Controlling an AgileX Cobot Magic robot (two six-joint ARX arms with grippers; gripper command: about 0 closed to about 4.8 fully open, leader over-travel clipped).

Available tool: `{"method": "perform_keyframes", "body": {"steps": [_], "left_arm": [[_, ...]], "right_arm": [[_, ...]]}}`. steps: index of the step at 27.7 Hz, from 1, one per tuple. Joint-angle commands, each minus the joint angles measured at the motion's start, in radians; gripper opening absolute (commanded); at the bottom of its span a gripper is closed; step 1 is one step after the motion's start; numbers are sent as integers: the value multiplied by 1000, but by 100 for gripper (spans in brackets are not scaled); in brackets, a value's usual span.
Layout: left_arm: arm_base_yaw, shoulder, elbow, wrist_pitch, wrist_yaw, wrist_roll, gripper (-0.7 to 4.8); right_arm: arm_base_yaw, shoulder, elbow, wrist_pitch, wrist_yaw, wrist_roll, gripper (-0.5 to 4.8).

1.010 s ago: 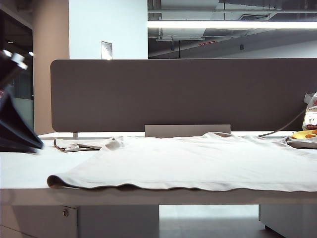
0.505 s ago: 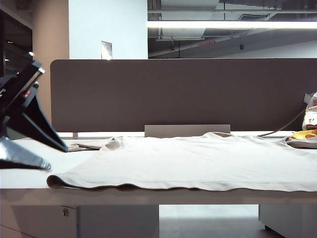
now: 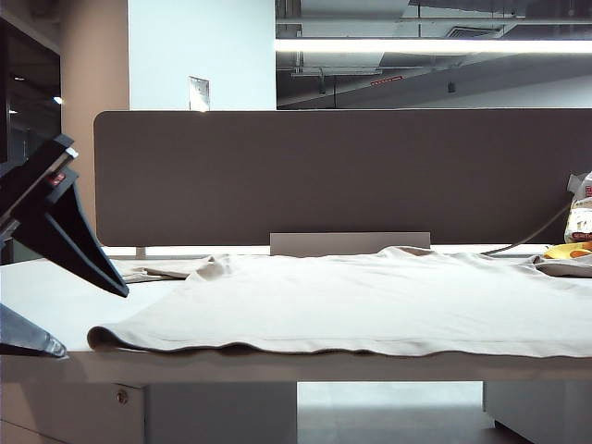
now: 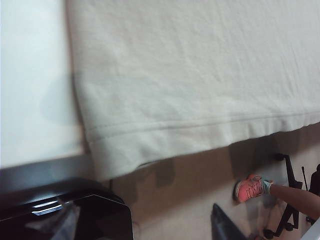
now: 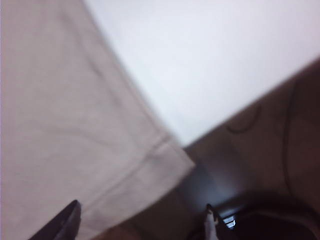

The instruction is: Fold the bottom side of the T-shirt horizontally towards the center, about one-third of the way, then fold the sleeve back towards the center, creating a straight line along the edge of the T-shirt, and finally fold the bottom of the T-shirt up towards the top, creating a neat rectangle.

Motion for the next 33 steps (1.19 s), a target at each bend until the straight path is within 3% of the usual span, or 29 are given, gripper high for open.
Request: {"method": "perform_keyframes", "body": {"steps": [1, 9, 17, 33], "left_arm": [[0, -2, 3, 11, -3, -1, 341], [0, 59, 5, 32, -14, -13, 341], [0, 159, 5, 155, 16, -53, 341], [0, 219, 65, 188, 22, -71, 328]], "right_arm": [[0, 50, 1, 33, -25, -26, 312], [0, 106, 2, 93, -43, -26, 312], [0, 136, 2, 125, -41, -27, 311], [1, 236, 2, 198, -46, -27, 305]]}}
